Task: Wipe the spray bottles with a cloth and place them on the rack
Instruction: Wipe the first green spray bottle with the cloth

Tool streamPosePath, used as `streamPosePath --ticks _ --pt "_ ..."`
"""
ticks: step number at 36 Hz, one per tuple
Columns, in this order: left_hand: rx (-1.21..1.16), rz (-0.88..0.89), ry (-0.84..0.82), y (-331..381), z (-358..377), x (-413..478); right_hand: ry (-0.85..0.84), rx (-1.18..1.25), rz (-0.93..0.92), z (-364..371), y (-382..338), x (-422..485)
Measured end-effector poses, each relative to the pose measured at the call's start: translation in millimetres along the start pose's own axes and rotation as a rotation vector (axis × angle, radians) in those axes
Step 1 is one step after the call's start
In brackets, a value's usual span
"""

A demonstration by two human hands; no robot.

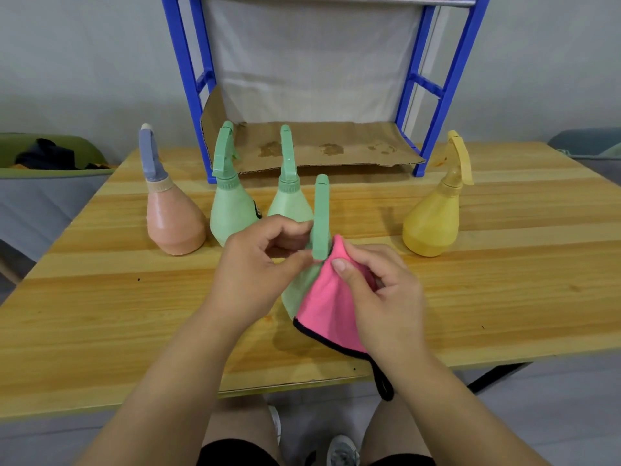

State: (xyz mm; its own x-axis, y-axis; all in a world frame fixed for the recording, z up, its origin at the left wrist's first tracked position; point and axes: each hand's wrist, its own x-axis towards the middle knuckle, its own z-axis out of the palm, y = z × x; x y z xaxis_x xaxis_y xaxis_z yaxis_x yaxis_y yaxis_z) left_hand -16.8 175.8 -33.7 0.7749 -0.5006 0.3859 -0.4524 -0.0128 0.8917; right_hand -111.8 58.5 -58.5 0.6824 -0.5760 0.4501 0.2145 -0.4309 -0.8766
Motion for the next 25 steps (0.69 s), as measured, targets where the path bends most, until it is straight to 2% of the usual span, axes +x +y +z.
streamPosePath --ticks 6,10,14,20,25 --pt "0.063 0.083 0.044 0 5 -3 -0.008 -0.128 -0.297 -15 -17 17" --pt "0.099 0.152 0.015 -4 3 -2 -0.172 -0.237 -0.530 -18 -23 29" --pt "0.099 0.164 0.021 -6 0 -4 -0.258 -0.321 -0.633 -18 -23 29" --pt "0.049 0.152 0.020 -5 2 -5 -0.327 -0.282 -0.596 -31 -15 20" --pt "-0.086 0.029 -0.015 -11 -2 -9 -0.264 -0.228 -0.455 -38 -10 10"
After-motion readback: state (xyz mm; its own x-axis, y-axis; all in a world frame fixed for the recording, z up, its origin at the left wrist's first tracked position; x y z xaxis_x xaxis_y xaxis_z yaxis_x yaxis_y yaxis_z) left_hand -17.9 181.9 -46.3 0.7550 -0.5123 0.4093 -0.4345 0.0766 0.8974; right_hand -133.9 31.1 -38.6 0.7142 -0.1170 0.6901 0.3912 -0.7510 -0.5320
